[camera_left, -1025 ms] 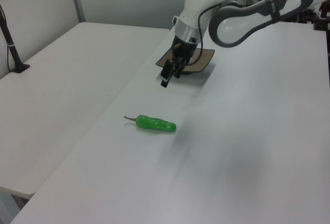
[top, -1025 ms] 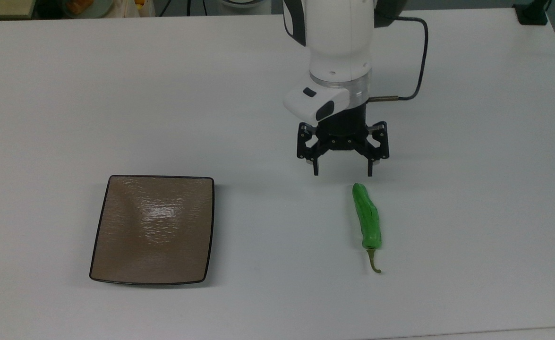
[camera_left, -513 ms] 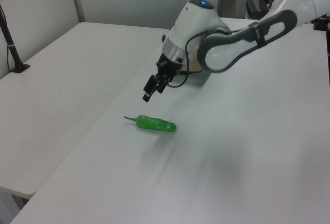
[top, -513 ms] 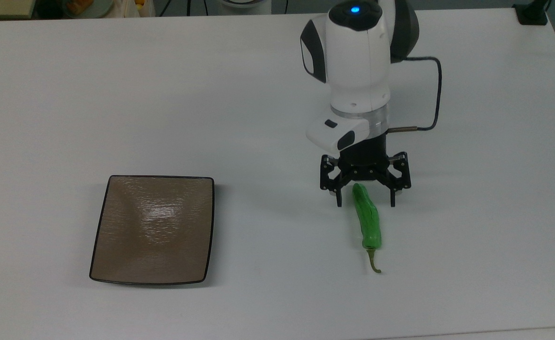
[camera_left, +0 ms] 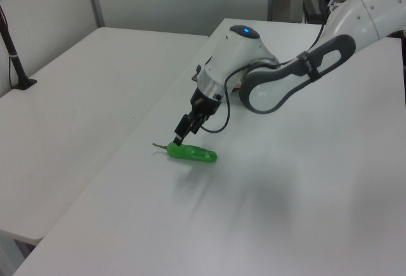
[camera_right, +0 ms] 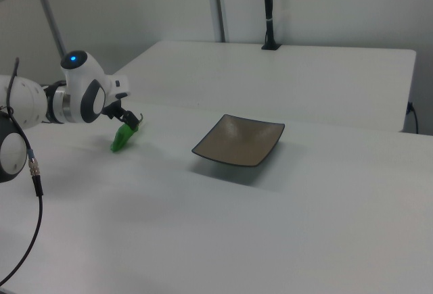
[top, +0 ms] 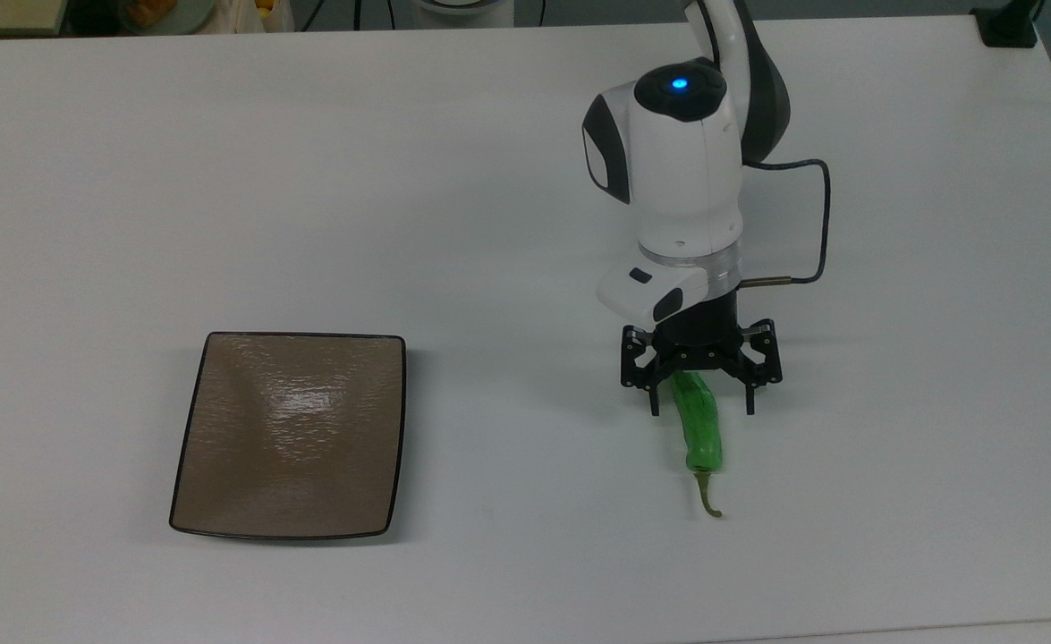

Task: Chili peppers are placed on a ceramic plate
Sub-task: 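Lower the gripper and close it around the green chili pepper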

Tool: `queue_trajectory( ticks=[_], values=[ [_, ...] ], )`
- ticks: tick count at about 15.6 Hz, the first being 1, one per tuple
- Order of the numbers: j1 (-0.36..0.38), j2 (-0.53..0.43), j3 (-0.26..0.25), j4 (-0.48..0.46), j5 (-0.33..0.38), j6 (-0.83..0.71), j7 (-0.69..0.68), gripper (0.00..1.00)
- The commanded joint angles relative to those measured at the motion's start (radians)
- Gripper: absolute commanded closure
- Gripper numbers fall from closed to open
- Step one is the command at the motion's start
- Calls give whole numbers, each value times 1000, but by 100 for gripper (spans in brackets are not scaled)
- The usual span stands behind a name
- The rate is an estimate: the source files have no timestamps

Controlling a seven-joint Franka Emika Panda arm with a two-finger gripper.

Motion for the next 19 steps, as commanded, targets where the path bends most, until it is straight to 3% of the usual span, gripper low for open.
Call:
queue_trajectory(
  ticks=[1, 5, 6, 10, 12, 19],
  values=[
    [20, 39, -6, 23, -31, 28, 24, 0],
    [21, 57, -6, 23, -34, 28, 22, 0],
    [20, 57, -6, 23, -49, 28, 22, 6],
    [18, 66, 8, 23, -97, 28, 25, 62],
    [17, 66, 8, 23, -98, 28, 24, 78],
    [7, 48, 9, 22, -101, 26, 16, 84]
  ],
)
